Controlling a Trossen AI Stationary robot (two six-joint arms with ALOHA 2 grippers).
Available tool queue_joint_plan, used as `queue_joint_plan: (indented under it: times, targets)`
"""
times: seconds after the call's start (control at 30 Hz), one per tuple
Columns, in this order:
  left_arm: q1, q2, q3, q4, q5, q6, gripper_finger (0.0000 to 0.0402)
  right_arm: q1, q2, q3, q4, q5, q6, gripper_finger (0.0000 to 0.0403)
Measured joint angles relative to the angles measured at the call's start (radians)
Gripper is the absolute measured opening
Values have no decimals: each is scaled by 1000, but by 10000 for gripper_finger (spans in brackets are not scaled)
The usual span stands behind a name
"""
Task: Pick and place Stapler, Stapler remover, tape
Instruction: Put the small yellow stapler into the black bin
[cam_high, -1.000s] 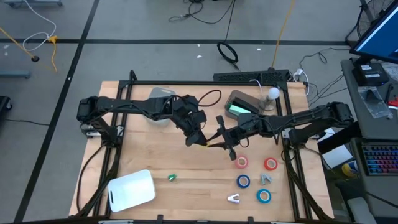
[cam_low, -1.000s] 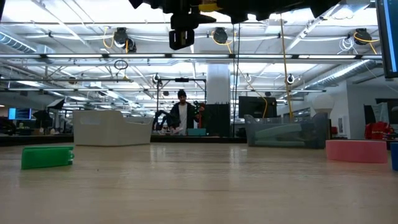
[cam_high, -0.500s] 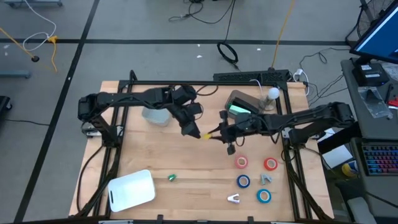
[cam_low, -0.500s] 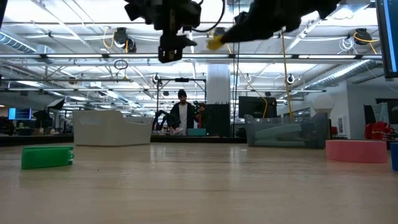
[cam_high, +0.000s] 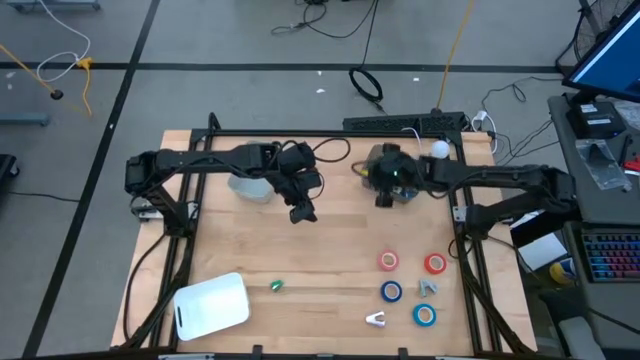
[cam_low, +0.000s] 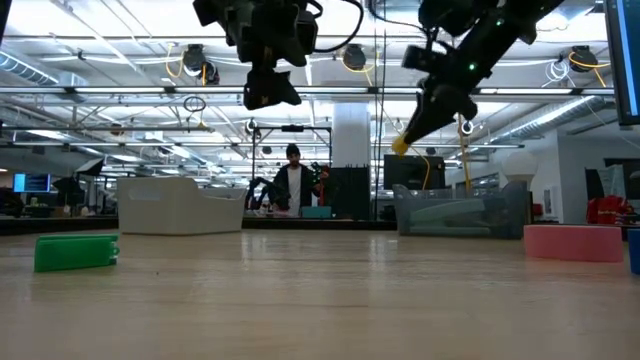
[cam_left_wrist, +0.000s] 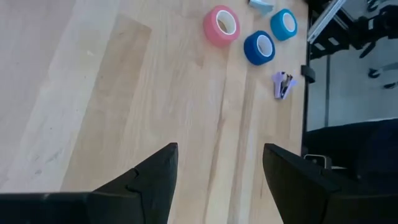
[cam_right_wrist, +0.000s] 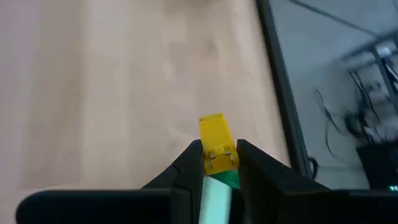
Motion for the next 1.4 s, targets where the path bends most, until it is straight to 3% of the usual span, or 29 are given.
queue_joint_plan:
  times: [0.23, 0.47, 0.97, 1.4]
  targets:
    - [-13, 0, 0, 0, -43, 26, 234, -179, 5, 1, -26, -57, -20, 74]
    - [-12, 0, 0, 3, -48, 53, 234, -293, 88, 1, -37, -83, -95, 76]
    - [-12, 0, 0, 58, -158, 79, 234, -314, 251, 2, 24, -57, -163, 77]
    - [-12, 0, 0, 120, -159, 78, 234, -321, 263, 2, 62, -60, -159, 77]
